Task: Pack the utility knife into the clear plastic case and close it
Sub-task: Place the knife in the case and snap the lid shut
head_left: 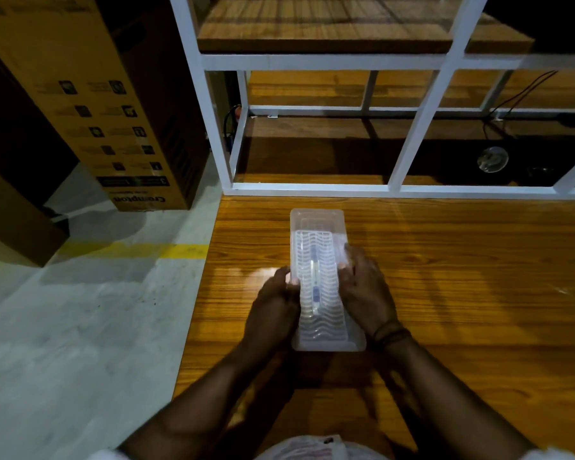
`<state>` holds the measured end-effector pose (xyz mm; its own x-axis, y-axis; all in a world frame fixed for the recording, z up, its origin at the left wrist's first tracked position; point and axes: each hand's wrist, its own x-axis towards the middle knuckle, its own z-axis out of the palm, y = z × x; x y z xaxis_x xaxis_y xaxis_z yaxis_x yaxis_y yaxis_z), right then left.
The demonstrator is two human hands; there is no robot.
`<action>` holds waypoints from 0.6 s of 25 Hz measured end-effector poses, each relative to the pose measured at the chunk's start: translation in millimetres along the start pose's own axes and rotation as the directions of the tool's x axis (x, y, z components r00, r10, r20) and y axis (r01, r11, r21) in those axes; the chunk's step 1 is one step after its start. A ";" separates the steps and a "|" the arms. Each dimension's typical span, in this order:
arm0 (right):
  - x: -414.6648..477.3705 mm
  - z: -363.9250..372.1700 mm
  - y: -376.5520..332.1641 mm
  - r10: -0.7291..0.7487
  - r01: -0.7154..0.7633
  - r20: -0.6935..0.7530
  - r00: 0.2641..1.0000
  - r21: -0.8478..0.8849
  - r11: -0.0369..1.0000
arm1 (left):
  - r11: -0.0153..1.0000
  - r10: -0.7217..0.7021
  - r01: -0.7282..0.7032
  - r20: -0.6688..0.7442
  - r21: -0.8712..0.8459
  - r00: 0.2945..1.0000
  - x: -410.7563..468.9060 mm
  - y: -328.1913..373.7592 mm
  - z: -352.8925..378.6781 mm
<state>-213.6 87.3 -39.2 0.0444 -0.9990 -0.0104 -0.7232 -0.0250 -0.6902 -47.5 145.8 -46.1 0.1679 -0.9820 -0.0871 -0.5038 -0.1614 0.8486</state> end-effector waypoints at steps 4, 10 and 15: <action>70.3 7.4 -9.9 0.170 -0.166 -0.018 0.985 0.151 0.975 | 0.992 -0.052 0.061 -0.084 0.107 0.995 71.0 7.3 7.2; 143.0 2.9 -25.4 0.311 -0.292 -0.030 0.950 0.263 0.919 | 0.994 -0.067 0.080 -0.166 0.072 0.984 138.0 25.1 2.6; 161.4 13.9 -23.0 0.398 -0.379 0.024 0.917 0.363 0.851 | 0.967 -0.251 0.240 -0.160 -0.083 0.955 167.6 29.1 1.5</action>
<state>-180.2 -72.8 -35.0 -0.2308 -0.9252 -0.3013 -0.3822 0.3710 -0.8463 -35.4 -23.6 -36.8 0.4220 -0.8813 -0.2128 -0.3768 -0.3839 0.8430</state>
